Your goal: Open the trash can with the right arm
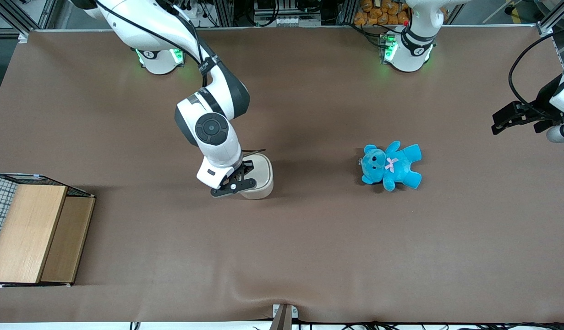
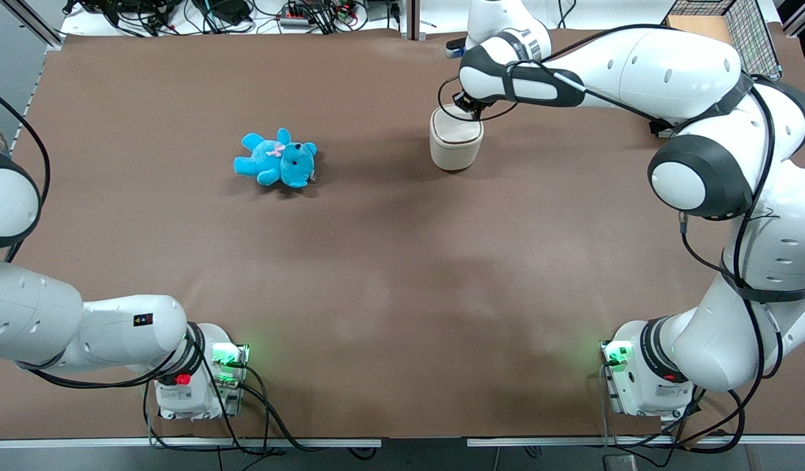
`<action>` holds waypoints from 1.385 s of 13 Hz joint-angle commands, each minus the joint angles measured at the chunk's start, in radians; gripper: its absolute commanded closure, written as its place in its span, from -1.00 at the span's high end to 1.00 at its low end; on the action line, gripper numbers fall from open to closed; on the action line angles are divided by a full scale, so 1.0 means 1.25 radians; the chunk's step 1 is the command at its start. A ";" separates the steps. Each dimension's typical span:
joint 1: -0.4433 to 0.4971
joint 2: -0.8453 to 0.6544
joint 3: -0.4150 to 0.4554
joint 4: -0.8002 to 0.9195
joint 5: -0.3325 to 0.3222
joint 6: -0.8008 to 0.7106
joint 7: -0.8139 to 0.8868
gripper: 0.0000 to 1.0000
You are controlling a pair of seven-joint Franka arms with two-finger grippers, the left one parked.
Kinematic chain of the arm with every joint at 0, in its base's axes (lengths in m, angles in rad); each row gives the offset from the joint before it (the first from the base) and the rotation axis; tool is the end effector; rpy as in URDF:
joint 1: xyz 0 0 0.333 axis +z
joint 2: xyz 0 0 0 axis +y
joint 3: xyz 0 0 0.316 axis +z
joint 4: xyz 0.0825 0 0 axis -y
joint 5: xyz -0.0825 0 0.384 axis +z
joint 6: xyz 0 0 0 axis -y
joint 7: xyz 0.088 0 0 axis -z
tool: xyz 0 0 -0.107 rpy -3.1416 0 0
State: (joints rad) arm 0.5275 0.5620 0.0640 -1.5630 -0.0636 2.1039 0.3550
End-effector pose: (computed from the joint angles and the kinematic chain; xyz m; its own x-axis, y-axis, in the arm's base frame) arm 0.5812 0.3792 0.3163 0.9664 0.2568 -0.0117 0.2570 -0.9661 0.0257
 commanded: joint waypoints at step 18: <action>-0.206 -0.263 -0.002 0.114 0.003 -0.343 -0.108 1.00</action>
State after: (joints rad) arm 0.3355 0.3189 0.0358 -1.3915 -0.0630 1.7193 0.2748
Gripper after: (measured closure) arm 0.000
